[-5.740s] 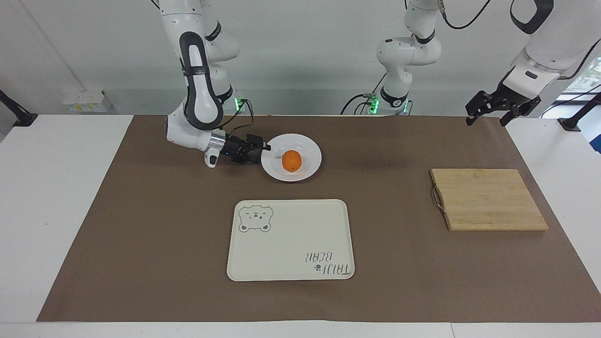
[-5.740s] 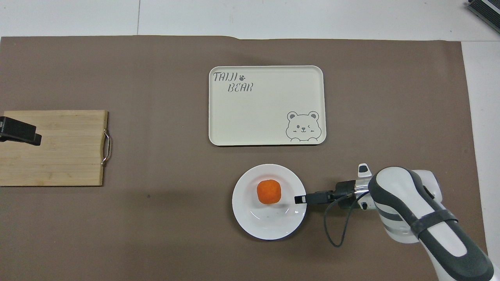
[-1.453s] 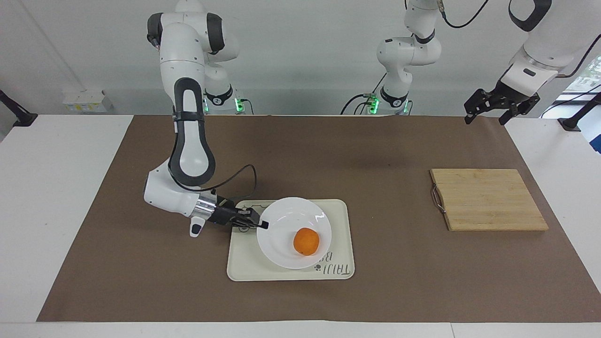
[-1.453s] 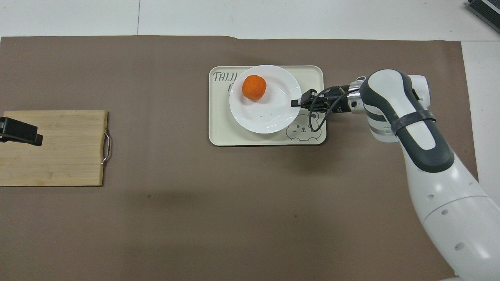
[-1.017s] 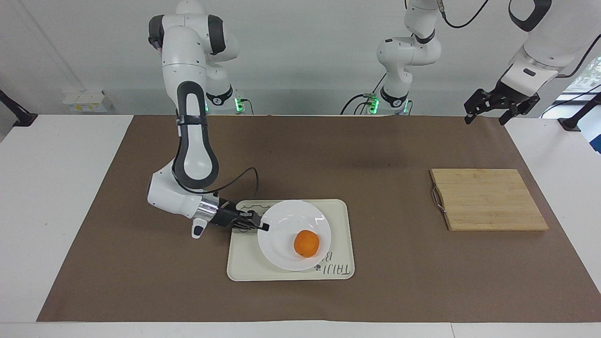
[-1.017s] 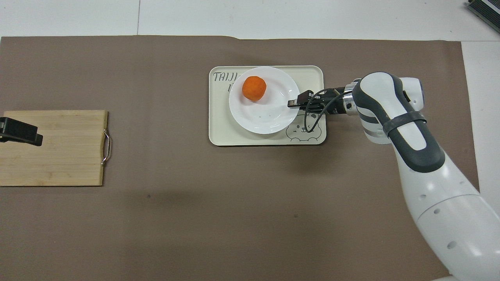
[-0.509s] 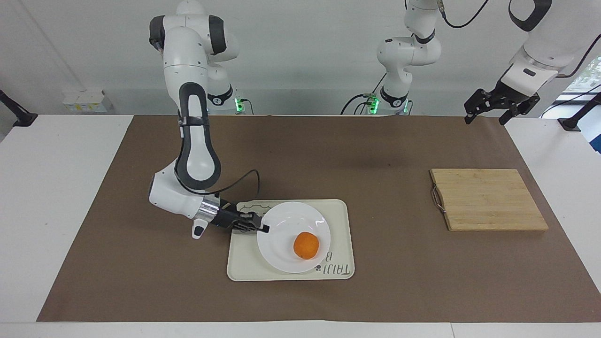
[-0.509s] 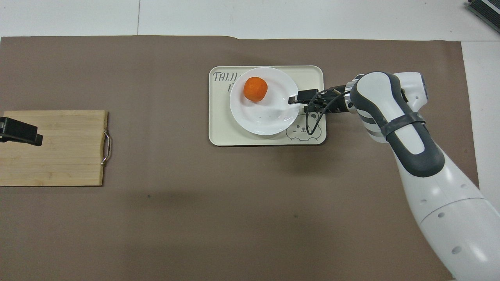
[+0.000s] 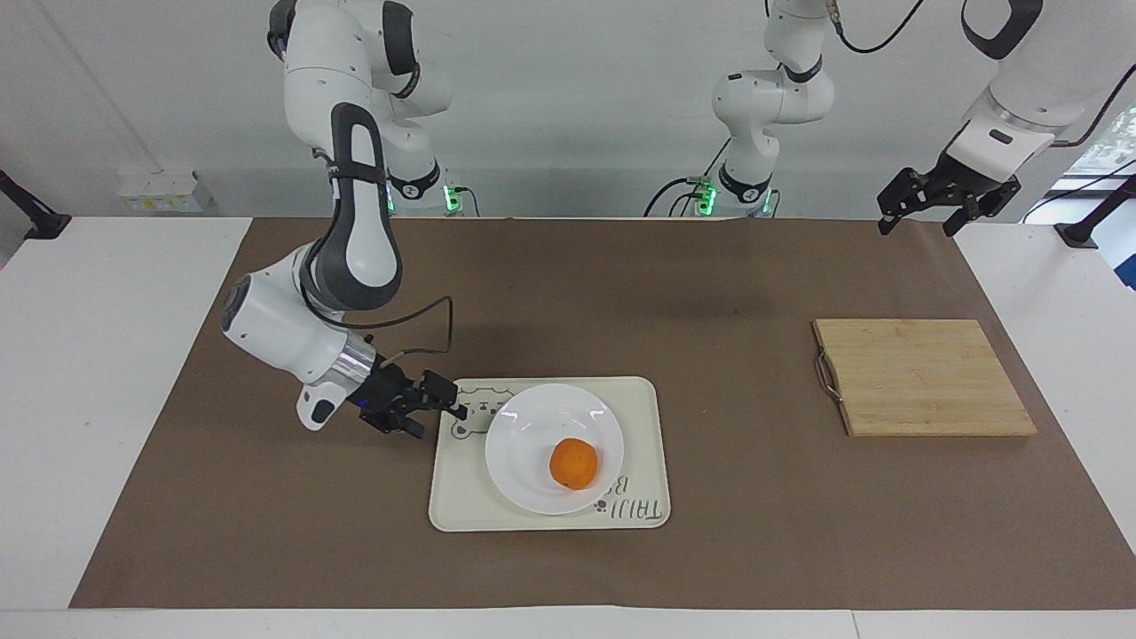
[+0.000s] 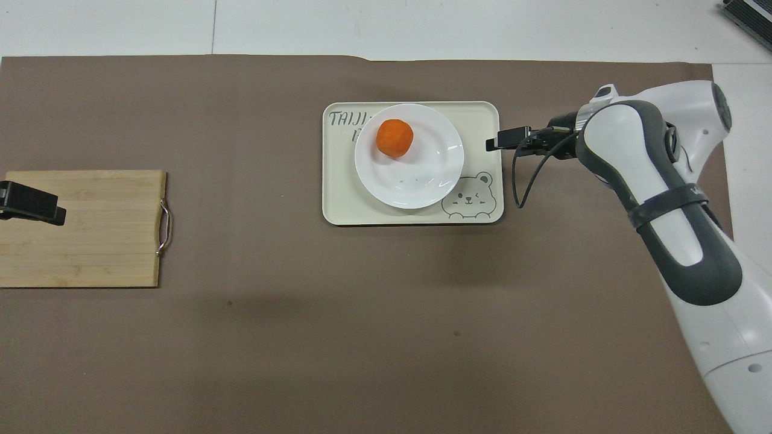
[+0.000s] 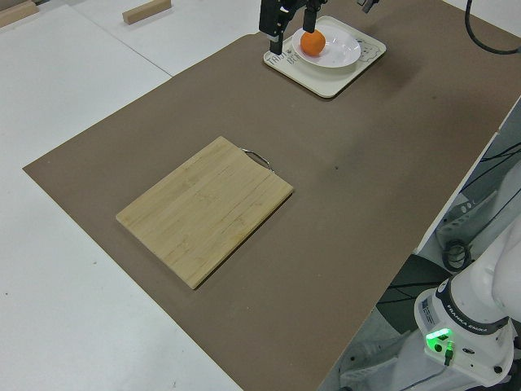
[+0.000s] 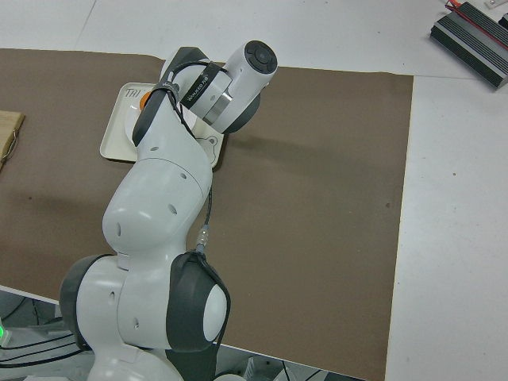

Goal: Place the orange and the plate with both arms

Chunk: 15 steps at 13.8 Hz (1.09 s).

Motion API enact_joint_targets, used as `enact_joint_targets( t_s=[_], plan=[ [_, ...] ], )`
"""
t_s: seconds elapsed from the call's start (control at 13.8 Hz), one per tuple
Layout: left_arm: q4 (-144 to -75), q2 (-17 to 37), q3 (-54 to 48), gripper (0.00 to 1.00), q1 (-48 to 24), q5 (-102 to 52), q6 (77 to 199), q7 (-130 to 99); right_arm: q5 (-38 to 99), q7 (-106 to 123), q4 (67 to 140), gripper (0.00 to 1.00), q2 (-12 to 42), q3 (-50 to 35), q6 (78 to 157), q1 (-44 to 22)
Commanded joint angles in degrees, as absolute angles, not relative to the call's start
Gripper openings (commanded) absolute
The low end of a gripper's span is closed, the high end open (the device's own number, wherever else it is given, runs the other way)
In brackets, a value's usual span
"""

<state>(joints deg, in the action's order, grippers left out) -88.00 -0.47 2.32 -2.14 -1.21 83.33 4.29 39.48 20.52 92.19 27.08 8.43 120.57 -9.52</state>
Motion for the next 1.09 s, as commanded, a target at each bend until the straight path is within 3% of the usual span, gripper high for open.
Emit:
enact_joint_targets(
  t_s=[0.0,0.29,1.02],
  plan=[
    [-88.2,-1.1,2.5,1.00,-2.4,-0.6,82.7,5.0,27.1,11.9,92.9,1.00,22.2,8.3,120.8,-9.7],
    [-88.2,-1.1,2.5,1.00,-2.3,-0.6,82.7,5.0,11.5,7.6,93.0,1.00,17.5,8.3,119.3,-9.7],
    [-88.2,-1.2,2.5,1.00,-2.4,-0.6,82.7,5.0,3.9,6.9,91.9,1.00,4.2,9.1,98.8,-4.9]
  ],
)
